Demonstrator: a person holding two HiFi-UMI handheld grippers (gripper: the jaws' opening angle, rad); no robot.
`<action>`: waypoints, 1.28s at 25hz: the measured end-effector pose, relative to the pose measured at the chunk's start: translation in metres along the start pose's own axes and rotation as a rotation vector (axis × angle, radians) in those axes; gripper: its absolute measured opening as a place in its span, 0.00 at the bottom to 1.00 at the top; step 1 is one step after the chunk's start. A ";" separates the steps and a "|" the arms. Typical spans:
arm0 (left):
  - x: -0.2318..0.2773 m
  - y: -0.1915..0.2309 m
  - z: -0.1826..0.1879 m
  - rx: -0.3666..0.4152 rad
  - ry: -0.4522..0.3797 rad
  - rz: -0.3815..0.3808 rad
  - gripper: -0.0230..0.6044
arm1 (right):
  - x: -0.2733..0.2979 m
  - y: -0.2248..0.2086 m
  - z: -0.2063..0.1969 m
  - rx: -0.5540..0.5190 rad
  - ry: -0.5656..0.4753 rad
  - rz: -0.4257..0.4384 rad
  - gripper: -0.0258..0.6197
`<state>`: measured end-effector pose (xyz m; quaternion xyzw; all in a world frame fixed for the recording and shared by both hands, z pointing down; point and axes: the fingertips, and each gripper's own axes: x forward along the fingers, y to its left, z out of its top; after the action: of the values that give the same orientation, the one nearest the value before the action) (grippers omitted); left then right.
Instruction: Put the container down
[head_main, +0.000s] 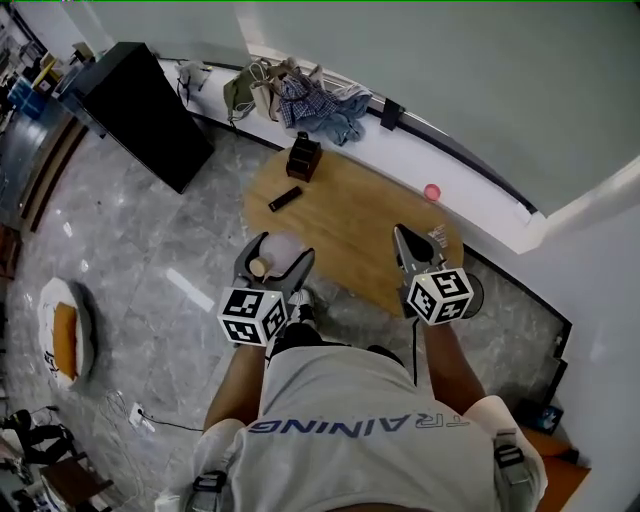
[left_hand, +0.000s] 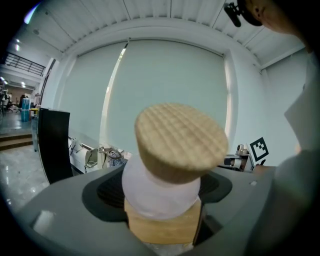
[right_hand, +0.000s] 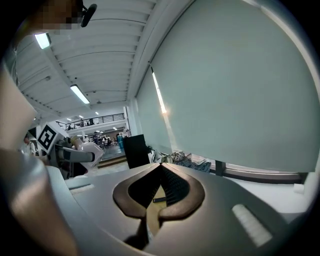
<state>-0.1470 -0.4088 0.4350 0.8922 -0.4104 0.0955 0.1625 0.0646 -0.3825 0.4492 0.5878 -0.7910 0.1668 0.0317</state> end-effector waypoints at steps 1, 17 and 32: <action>0.011 0.010 0.006 0.000 0.007 -0.016 0.68 | 0.012 -0.004 0.003 0.003 0.006 -0.020 0.07; 0.150 0.130 0.037 0.080 0.120 -0.236 0.68 | 0.134 -0.036 0.029 0.010 0.074 -0.283 0.07; 0.242 0.068 0.032 0.130 0.207 -0.277 0.68 | 0.111 -0.141 0.012 0.115 0.046 -0.357 0.07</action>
<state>-0.0419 -0.6316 0.4936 0.9343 -0.2573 0.1901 0.1574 0.1651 -0.5236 0.4976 0.7156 -0.6624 0.2170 0.0452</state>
